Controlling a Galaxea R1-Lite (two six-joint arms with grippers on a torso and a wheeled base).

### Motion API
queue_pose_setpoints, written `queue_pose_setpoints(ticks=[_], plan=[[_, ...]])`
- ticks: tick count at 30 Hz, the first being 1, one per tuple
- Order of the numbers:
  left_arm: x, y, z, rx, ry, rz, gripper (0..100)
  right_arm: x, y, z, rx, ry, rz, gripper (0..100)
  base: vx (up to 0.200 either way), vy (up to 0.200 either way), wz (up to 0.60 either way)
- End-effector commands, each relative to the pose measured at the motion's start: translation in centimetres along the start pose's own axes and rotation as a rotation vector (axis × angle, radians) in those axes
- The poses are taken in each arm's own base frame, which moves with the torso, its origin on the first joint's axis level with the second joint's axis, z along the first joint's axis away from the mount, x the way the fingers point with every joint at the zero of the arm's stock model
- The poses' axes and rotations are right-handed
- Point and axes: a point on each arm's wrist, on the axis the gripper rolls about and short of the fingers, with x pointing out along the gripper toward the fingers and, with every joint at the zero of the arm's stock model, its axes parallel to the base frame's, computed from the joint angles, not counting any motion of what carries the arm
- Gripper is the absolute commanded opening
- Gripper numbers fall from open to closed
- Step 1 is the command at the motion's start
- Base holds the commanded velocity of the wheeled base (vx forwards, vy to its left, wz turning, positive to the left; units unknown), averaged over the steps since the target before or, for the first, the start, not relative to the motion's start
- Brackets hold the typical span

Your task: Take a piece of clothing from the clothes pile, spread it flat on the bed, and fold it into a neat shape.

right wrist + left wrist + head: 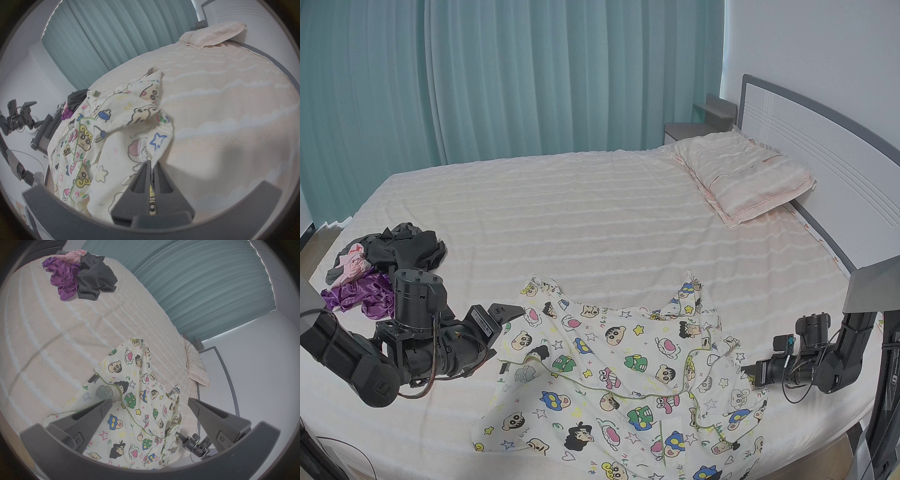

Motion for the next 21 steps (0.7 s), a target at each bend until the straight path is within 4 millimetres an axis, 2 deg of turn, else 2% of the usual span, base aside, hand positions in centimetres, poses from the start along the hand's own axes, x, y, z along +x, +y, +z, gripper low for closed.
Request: queue_pose_setpoints(ticks=[1, 10, 16, 21], plan=[[0.6, 0.3, -0.7, 0.01, 0.028, 0.02, 100, -1.4, -1.2, 0.9, 0.028, -0.054, -0.042, 0, 0.0, 0.0, 0.0], [0.8, 0.6, -1.7, 0.025, 0.064, 0.034, 100, -3.1, -4.1, 1.6, 0.08, -0.127, -0.142, 0, 0.0, 0.0, 0.0], [1.2, 0.9, -2.0, 0.026, 0.079, 0.054, 100, -3.5, -5.3, 1.7, 0.098, -0.153, -0.201, 0, 0.0, 0.0, 0.0], [1.6, 1.4, -2.2, 0.024, 0.092, 0.077, 100, -3.8, -6.3, 2.5, 0.102, -0.196, -0.231, 0, 0.0, 0.0, 0.0]])
